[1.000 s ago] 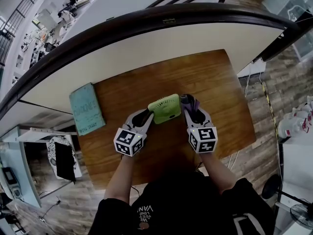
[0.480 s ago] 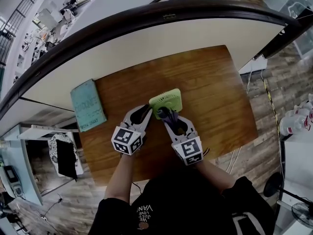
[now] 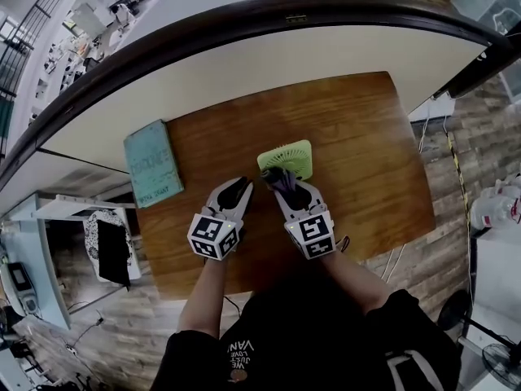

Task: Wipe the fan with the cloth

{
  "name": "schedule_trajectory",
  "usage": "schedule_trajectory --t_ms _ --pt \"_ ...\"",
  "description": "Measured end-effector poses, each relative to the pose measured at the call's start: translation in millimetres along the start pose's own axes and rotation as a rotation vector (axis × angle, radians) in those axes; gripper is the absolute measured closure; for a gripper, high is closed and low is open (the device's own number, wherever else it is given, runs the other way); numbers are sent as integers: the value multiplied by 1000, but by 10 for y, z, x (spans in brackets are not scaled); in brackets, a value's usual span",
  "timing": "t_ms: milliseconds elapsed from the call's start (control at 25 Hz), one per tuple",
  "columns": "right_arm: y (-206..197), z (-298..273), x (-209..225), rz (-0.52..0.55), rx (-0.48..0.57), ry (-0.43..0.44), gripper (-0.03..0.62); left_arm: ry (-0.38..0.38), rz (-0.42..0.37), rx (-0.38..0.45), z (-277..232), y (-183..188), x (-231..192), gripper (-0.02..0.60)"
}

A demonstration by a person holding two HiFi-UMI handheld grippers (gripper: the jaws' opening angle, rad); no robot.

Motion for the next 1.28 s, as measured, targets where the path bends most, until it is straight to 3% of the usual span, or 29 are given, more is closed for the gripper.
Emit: schedule_trajectory --t_ms 560,800,920,1120,1280 --pt "-235 535 712 -117 -29 -243 474 -14 21 -52 -116 -172 137 509" --pt "-235 558 735 -135 -20 -261 474 -7 33 -49 -129 -180 123 512" --pt "-218 574 548 -98 -30 -223 474 -4 38 -40 -104 -178 106 514" --pt "-215 410 -3 19 -69 -60 474 9 52 -33 19 -210 57 517" --pt "-232 179 -233 92 -108 11 474 25 66 -36 144 -256 20 520"
Point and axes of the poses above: the fingertips, and each gripper's own axes: z backward along the fingers, x to its right, y out of its top, the point moved 9 cm from there along z, backward along the fingers, and after that the axes turned 12 degrees about y, right-handed, at the moved point
